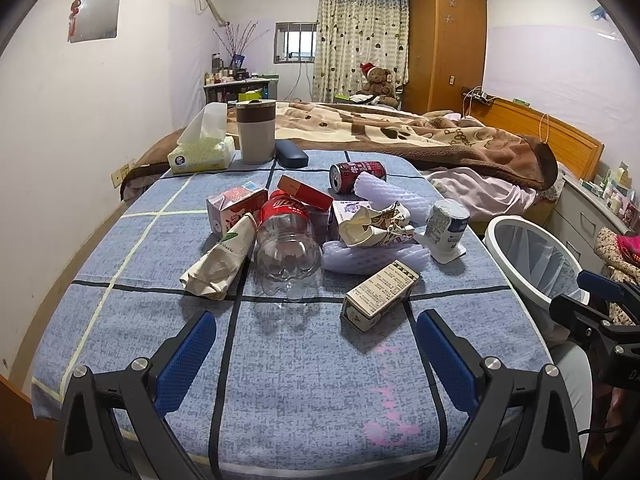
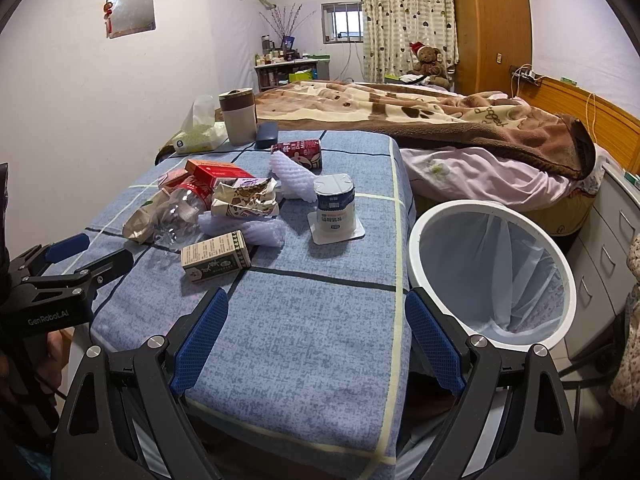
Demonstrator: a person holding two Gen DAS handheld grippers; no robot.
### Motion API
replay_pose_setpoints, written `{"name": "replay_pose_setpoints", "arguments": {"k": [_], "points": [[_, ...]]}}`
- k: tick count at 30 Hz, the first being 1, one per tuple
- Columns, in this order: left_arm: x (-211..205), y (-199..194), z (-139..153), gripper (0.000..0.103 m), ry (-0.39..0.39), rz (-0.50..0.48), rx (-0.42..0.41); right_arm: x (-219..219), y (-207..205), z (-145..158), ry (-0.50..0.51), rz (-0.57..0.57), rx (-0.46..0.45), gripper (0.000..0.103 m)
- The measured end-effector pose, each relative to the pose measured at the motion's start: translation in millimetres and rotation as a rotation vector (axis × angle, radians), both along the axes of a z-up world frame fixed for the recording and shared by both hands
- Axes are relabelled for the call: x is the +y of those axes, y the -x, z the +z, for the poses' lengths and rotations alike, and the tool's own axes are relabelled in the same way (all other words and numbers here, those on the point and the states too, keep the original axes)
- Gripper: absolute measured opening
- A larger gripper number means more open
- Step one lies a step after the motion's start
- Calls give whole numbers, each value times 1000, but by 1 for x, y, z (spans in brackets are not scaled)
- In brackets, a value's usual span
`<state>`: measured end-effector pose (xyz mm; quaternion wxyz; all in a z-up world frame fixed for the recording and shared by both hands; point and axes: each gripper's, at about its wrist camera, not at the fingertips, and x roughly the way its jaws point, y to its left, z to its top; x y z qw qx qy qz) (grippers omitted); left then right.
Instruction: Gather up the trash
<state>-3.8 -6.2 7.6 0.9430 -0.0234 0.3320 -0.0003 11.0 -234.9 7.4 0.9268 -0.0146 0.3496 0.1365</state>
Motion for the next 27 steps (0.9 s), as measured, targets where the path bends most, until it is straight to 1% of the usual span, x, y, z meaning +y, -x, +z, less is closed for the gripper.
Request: {"name": "replay_pose_setpoints", "arguments": {"k": [27], "points": [[1, 3, 2, 102, 4, 2, -6, 0, 1, 1, -1, 0, -3, 92]]}}
